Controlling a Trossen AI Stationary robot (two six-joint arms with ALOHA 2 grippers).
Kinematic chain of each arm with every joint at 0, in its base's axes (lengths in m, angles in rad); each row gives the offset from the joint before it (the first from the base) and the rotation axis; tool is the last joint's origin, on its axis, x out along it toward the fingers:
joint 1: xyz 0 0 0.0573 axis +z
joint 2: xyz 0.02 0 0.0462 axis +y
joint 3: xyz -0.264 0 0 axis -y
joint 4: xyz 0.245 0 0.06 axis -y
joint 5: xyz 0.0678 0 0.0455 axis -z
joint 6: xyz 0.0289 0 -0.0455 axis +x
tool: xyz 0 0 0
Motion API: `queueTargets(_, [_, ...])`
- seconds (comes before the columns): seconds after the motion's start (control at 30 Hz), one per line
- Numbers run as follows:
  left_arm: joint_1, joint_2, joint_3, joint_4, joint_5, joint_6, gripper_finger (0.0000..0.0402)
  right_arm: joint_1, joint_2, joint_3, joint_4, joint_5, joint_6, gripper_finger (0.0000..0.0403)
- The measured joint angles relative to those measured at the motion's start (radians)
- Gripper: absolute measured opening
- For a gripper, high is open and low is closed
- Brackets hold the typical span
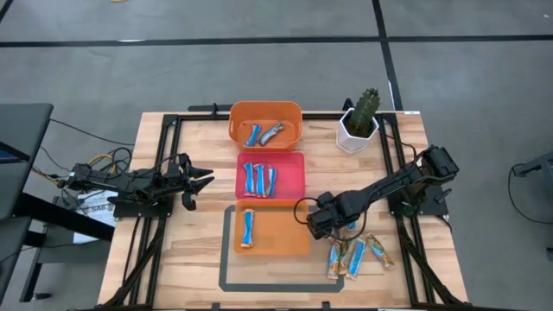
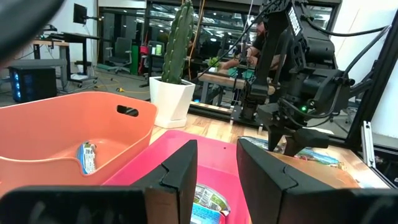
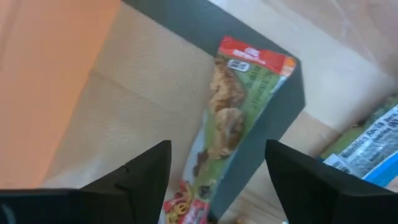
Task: Pick and place Granola Bars by type
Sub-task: Put the red granola bar into the red bin
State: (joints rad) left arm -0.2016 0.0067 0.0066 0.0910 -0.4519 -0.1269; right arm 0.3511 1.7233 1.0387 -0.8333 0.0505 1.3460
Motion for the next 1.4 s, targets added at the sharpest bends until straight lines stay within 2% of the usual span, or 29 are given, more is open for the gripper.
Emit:
queueTargets(0.17, [0.0, 0.0, 0.0, 0.0, 0.0, 0.0, 0.0105, 0.001, 0.0, -0.059, 0.082, 0.0, 0.06, 0.0246])
queueTargets(0.4, [0.0, 0.0, 0.0, 0.0, 0.0, 0.0, 0.0105, 0.0, 0.0, -0.097, 0.137, 0.008, 0.062, 0.0212])
queueTargets(0.93, [0.0, 0.0, 0.0, 0.0, 0.0, 0.0, 0.0105, 0.0, -0.005, -0.123, 0.158, 0.026, 0.059, 0.0062])
queueTargets(1.2, [0.0, 0.0, 0.0, 0.0, 0.0, 0.0, 0.0105, 0.0, -0.021, -0.127, 0.188, 0.028, 0.06, 0.0036])
queueTargets(1.4, [0.0, 0.0, 0.0, 0.0, 0.0, 0.0, 0.0105, -0.012, -0.088, -0.124, 0.211, 0.071, 0.06, 0.0026])
